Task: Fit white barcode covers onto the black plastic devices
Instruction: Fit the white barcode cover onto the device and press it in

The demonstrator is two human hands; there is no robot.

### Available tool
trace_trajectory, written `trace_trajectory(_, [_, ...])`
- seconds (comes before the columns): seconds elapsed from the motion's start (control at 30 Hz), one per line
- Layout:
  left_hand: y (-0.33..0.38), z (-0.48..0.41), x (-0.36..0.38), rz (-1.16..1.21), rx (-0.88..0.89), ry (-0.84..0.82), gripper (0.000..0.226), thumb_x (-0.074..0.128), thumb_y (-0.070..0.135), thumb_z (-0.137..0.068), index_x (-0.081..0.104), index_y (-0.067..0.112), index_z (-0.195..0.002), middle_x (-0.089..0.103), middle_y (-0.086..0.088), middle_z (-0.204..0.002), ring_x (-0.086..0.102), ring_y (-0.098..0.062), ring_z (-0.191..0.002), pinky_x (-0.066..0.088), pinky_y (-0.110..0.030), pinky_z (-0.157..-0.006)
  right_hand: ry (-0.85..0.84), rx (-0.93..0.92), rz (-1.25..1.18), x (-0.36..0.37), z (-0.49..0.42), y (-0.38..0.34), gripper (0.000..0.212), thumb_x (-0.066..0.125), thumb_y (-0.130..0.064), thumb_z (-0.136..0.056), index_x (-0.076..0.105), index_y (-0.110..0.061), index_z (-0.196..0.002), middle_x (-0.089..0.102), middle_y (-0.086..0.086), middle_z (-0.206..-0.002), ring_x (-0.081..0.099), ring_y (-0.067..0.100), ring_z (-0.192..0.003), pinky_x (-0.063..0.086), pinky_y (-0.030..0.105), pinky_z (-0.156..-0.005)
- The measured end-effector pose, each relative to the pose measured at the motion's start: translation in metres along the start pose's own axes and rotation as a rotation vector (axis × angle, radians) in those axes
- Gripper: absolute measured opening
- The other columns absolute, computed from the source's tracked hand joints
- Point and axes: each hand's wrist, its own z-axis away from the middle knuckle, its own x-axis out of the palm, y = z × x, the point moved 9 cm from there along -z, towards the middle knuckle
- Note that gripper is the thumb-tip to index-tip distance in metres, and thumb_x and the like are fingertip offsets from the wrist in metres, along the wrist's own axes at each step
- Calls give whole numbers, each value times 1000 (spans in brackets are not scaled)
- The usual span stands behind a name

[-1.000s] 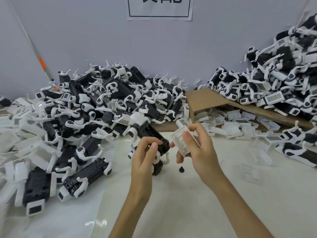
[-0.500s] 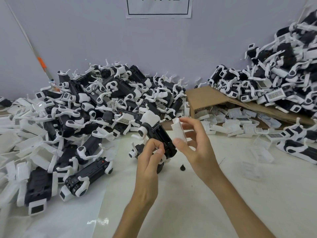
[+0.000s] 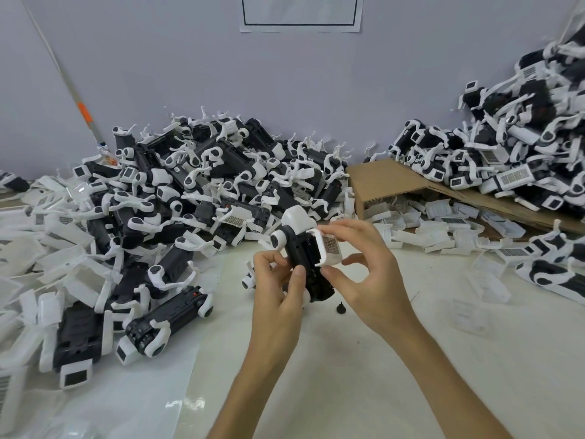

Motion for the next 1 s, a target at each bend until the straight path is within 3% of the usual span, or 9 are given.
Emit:
trace_trajectory(0.1, [-3,-2,-3,70,-48,10,16,51,11,-104,37,19,-104,72,-2,-89,48,-14,-61,39,-21,-52,20,-49,66,1,0,-6,62,71,8,-73,69,-39,-114,52,-6,-121,55,10,-112,45,15,-80])
trace_trajectory(0.2, [-3,-4,-8,89,-61,43,14,53,11,-102,41,18,-103,65,-7,-80,42,-18,-58,36,-21,-49,22,-63,65,5,2,-9,63,64,12,-73,72,-39,-109,52,-7,-115,56,9,-99,47,19,-72])
trace_trajectory(0.3, [-4,-6,-11,68,-55,49,12,54,14,-102,42,17,-104,60,-4,-71,38,-18,-56,33,-19,-46,3,-65,29,8,4,-11,61,53,15,-75,75,-35,-103,53,-9,-121,57,10,-107,50,17,-84])
trace_trajectory(0.4, [-7,-7,-10,76,-72,40,11,53,16,-102,44,17,-107,67,2,-70,45,-16,-56,39,-21,-49,-36,-45,-21,14,6,-14,49,52,8,-79,77,-27,-102,55,-7,-127,53,5,-123,45,13,-95])
trace_trajectory(0.5, [-12,-7,-13,56,-93,65,1,49,22,-105,49,23,-106,68,4,-70,52,-9,-57,41,-17,-50,-36,-55,-27,15,7,-16,29,59,-6,-91,78,-24,-103,57,-4,-125,54,9,-122,41,12,-98])
trace_trajectory(0.63, [-13,-6,-15,69,-118,81,10,49,32,-104,53,23,-103,68,0,-76,57,-9,-66,40,-10,-51,-8,-64,-18,14,7,-15,23,70,-4,-91,78,-23,-102,59,-4,-120,57,14,-116,46,14,-91])
trace_trajectory(0.77, [-7,-4,-7,88,-121,34,37,58,44,-89,47,16,-112,74,-3,-79,57,-5,-58,39,-11,-48,-14,-60,-46,16,6,-14,25,74,-3,-86,76,-21,-103,60,-6,-117,60,19,-116,54,27,-86])
trace_trajectory(0.87, [-5,-4,-7,130,-105,29,32,63,28,-93,42,14,-112,77,-7,-93,62,-11,-64,40,-13,-46,11,-19,-151,15,6,-12,29,73,-8,-86,71,-23,-110,62,-8,-117,62,16,-114,55,24,-83])
trace_trajectory(1.0, [1,-3,-1,137,-25,-28,36,69,17,-91,39,14,-110,77,-7,-101,65,-18,-75,46,-20,-56,-1,219,-230,20,8,9,32,68,-31,-86,62,-29,-117,66,-15,-116,63,8,-112,54,30,-90])
